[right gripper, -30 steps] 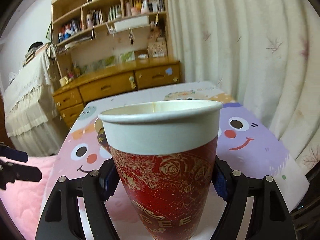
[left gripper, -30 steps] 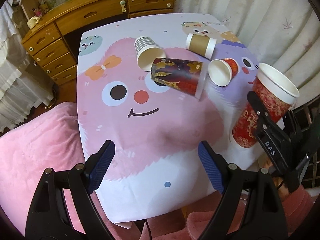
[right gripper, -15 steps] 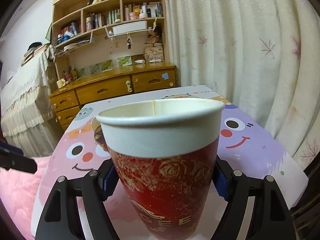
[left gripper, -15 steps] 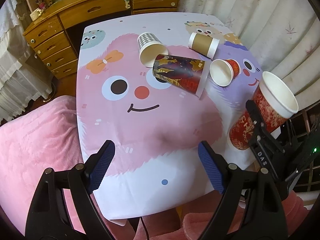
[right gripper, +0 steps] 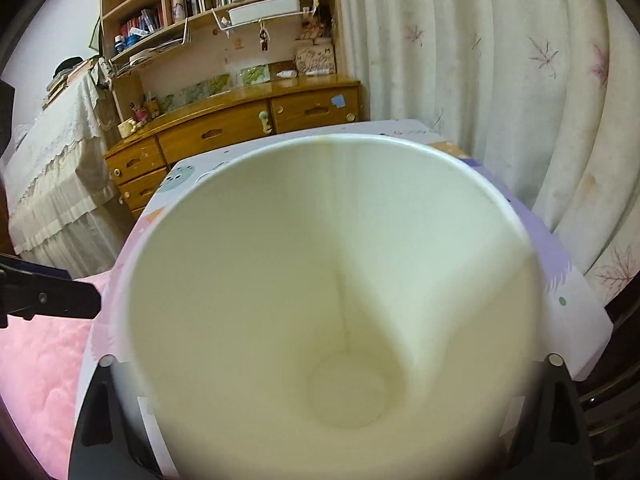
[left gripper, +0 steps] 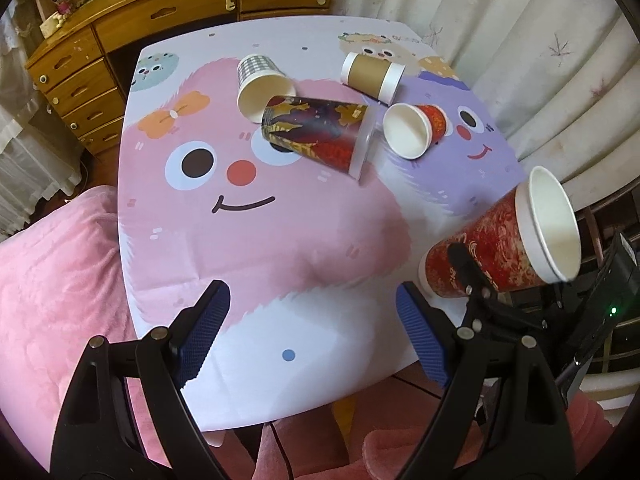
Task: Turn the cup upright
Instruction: 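Rotate the held red cup with the right tool until its rim faces up, then lower the upright red cup onto the table and open the right tool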
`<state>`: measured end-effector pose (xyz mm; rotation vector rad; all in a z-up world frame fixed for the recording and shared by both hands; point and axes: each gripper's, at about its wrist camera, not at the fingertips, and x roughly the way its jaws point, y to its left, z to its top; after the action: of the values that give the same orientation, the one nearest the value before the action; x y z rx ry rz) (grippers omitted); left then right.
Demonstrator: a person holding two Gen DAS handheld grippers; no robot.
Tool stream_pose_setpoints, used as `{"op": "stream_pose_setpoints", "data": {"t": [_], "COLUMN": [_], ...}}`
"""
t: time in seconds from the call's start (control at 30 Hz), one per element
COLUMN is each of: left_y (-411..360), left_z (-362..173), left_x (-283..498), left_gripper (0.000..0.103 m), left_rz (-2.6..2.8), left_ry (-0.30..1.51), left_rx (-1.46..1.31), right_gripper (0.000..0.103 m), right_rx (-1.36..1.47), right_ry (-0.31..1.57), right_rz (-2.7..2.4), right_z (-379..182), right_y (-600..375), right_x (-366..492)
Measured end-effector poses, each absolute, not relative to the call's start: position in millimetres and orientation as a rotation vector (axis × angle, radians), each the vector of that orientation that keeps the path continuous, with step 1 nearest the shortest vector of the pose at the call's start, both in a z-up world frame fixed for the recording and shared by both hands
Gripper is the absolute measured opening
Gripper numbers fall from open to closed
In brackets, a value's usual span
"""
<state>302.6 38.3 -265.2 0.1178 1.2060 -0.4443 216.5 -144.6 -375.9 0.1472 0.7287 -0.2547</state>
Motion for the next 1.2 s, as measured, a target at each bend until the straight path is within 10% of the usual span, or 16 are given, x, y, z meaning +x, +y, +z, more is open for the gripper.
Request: {"op": "stream_pose_setpoints", "data": {"t": [1.2], "left_y": [-8], "left_z": [-146], "left_x": [124], "left_gripper": [0.083], "left_rz": [-0.126], "left_ry": [0.901], "left_rx": [-0.122], "right_gripper": [0.103], "right_rx": [0.180], "right_ry": [0.914], "right_rz": [0.110], "right_z": [-187], "right_y": [-215], "right_x": [83]}}
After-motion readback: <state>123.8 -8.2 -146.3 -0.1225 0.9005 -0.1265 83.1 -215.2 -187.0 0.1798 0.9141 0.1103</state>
